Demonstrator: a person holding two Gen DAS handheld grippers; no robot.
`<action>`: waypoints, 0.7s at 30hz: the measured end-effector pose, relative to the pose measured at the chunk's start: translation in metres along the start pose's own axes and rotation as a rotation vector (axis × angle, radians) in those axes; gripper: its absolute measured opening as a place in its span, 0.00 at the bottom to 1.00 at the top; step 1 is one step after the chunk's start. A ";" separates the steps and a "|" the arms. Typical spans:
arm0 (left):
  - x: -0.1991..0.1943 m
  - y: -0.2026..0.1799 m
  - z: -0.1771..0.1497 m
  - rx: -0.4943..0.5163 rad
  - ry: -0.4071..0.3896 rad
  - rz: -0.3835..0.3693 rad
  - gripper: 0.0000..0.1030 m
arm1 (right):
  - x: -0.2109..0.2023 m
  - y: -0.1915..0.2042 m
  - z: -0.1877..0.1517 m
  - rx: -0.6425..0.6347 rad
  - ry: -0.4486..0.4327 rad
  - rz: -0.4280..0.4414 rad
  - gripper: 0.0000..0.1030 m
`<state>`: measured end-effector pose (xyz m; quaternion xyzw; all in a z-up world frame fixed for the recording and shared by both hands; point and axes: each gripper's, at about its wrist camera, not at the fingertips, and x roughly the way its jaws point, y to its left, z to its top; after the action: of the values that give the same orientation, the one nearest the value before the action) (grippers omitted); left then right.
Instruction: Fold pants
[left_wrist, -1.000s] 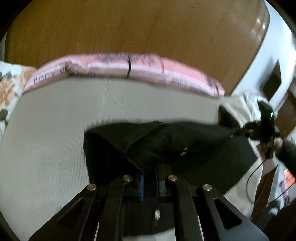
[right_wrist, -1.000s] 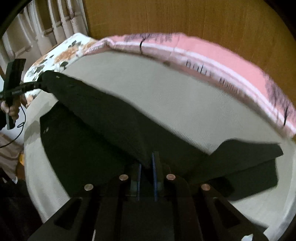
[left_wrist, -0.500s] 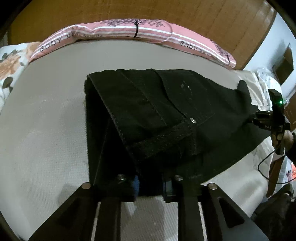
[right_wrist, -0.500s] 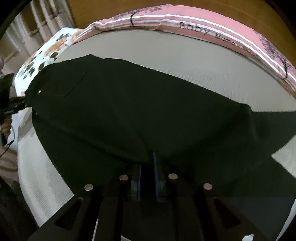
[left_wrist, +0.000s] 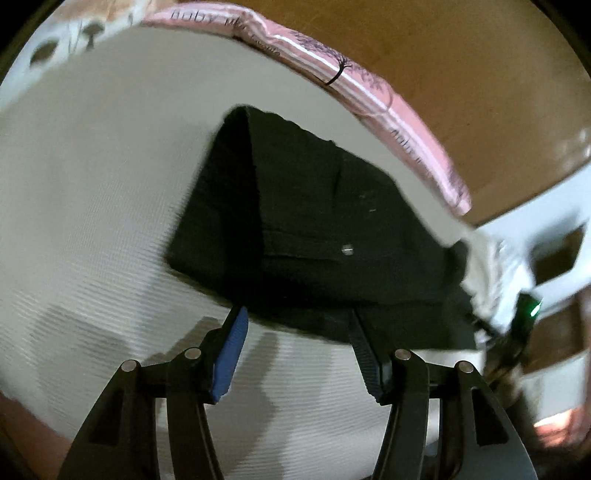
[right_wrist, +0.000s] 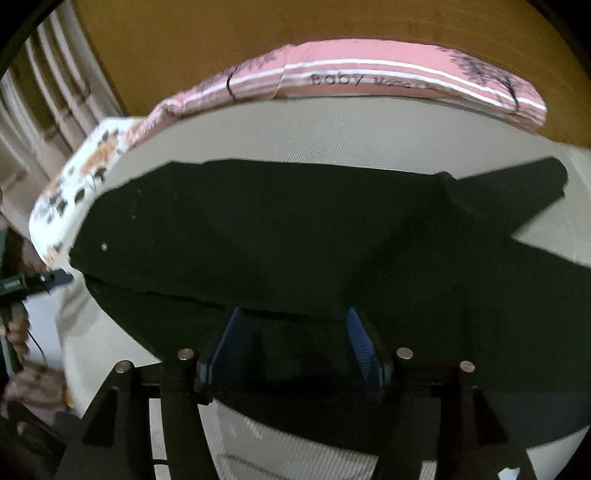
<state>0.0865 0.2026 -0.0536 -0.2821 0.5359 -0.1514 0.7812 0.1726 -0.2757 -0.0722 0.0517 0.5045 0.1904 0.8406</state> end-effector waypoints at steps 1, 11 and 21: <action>0.005 -0.001 0.002 -0.027 -0.003 -0.020 0.56 | -0.003 -0.002 -0.002 0.018 -0.008 0.006 0.56; 0.027 -0.004 0.019 -0.205 -0.127 0.039 0.32 | -0.007 -0.054 -0.016 0.330 -0.055 -0.002 0.57; 0.021 -0.004 0.025 -0.184 -0.147 0.060 0.19 | 0.021 -0.093 -0.006 0.591 -0.059 0.150 0.57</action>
<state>0.1176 0.1948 -0.0609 -0.3467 0.4969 -0.0571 0.7935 0.2006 -0.3542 -0.1185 0.3366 0.5083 0.0951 0.7869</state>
